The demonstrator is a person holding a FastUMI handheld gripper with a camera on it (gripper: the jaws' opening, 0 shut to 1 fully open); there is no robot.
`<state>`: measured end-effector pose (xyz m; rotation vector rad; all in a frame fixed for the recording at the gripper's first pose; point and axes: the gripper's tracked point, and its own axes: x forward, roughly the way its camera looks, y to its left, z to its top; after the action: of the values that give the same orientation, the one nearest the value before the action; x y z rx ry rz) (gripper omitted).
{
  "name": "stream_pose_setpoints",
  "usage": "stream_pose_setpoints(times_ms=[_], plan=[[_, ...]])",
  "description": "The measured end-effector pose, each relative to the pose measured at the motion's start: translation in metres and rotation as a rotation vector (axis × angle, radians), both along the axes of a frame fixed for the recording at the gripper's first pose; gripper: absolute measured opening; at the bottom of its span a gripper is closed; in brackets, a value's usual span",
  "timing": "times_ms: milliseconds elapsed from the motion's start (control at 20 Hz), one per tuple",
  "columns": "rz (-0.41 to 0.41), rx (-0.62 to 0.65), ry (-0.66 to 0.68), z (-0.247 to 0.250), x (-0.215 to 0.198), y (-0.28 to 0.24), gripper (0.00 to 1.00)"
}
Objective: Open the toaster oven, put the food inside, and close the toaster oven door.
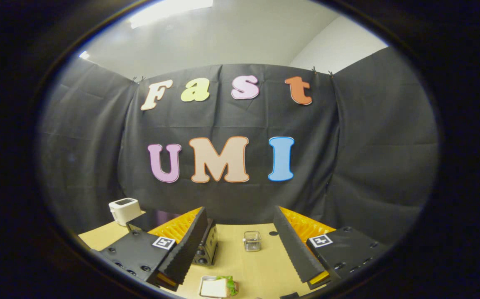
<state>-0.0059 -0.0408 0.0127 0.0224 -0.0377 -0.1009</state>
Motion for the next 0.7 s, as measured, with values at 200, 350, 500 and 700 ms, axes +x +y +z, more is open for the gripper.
stream_pose_setpoints(times_ms=[200, 350, 500, 700], plan=[[0.063, 0.029, 0.014, -0.025, 0.008, 0.027, 1.00], [0.123, 0.060, 0.024, -0.051, 0.022, 0.052, 1.00], [0.159, 0.075, 0.020, -0.074, 0.040, 0.076, 1.00], [0.178, 0.111, -0.023, -0.099, 0.069, 0.106, 1.00]])
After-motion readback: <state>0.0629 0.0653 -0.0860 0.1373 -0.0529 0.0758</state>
